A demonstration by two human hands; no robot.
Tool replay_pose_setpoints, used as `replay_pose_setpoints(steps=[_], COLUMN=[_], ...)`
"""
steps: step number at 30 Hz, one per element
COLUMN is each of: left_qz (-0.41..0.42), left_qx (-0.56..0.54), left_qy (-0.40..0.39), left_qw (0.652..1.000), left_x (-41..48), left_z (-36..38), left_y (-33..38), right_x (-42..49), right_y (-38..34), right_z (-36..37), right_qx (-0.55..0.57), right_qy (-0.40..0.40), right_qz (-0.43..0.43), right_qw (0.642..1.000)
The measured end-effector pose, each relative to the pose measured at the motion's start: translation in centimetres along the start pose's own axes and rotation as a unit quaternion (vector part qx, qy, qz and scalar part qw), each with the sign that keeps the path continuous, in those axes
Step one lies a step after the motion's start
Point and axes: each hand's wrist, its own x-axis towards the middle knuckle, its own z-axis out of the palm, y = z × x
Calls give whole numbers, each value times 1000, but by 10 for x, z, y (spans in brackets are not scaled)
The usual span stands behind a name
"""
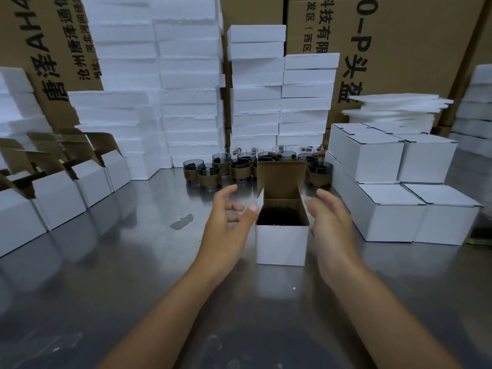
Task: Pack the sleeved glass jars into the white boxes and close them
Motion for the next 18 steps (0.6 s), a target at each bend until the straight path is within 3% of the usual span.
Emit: replay_pose_setpoints(steps=[2,5,18], left_qz=[-54,-82,-32], left_qx=[-2,-30,-71], left_qy=[-26,-45,-92], left_qw=[998,995,993], left_x=[2,2,-2], left_z=[2,1,-2], left_y=[-2,-2,9], right_x=[-1,-4,-2], right_y=[1,2,5], right_z=[2,5,6], right_qx=[7,-22,-47], right_qy=[-27,-45,-90], right_qz=[37,16,-52], right_qw=[999,999,993])
